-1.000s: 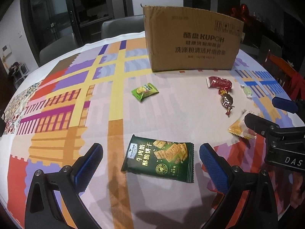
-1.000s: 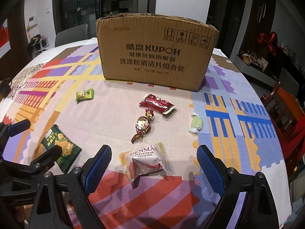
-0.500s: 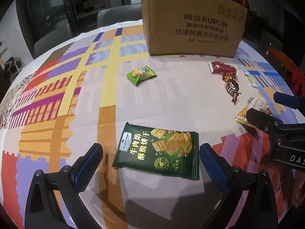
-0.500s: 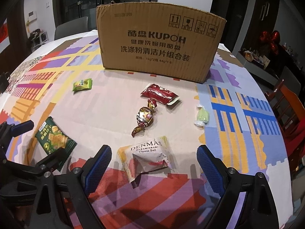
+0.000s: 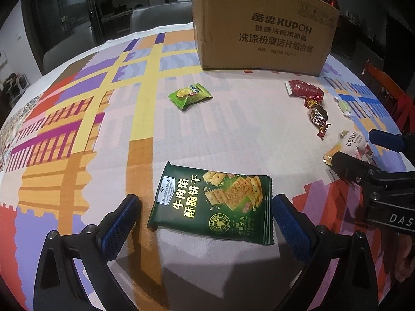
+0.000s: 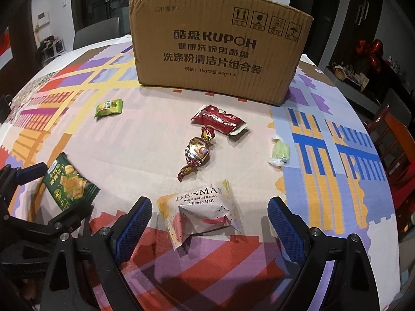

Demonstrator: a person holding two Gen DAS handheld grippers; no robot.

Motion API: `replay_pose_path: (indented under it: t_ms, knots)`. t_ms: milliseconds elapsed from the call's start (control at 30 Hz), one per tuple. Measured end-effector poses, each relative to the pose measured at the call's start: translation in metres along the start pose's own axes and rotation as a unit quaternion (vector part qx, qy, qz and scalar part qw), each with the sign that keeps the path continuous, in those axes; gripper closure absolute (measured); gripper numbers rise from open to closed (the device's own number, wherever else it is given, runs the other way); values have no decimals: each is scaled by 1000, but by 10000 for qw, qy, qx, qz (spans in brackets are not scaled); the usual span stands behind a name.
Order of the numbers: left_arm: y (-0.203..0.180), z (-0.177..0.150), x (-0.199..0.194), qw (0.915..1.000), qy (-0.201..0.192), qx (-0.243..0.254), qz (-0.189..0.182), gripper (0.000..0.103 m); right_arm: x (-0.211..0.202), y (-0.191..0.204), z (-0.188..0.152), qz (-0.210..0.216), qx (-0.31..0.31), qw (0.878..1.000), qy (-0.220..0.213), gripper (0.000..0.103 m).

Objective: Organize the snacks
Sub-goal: 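Grasp the green cracker packet with left tool while right tool grasps the DENMAS bag, then lift both held packets and carry them over the cardboard box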

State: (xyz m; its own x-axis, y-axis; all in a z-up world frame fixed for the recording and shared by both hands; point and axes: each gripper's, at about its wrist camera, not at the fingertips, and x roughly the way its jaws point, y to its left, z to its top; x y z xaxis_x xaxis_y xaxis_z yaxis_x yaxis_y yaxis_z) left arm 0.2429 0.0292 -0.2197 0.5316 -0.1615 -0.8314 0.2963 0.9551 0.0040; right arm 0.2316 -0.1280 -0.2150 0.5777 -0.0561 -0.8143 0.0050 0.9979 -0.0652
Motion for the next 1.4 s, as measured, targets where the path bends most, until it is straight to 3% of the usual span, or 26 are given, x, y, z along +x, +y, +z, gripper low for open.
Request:
replay_pose_path:
  t_ms: [300, 567, 700, 1400]
  knots:
    - [-2, -1, -3, 9999, -48, 24, -92, 12, 8, -2, -1, 119, 91, 9998, 128, 13]
    - [-6, -1, -6, 9999, -69, 58, -127, 21, 12, -4, -3, 341, 192, 9990, 217, 43]
    - [-6, -1, -6, 9999, -68, 62, -123, 23, 10, -3, -3, 397, 167, 9989, 202, 49]
    - [-6, 1, -16, 9998, -178, -23, 16, 29, 1, -10, 3, 503, 276, 9983, 83, 55]
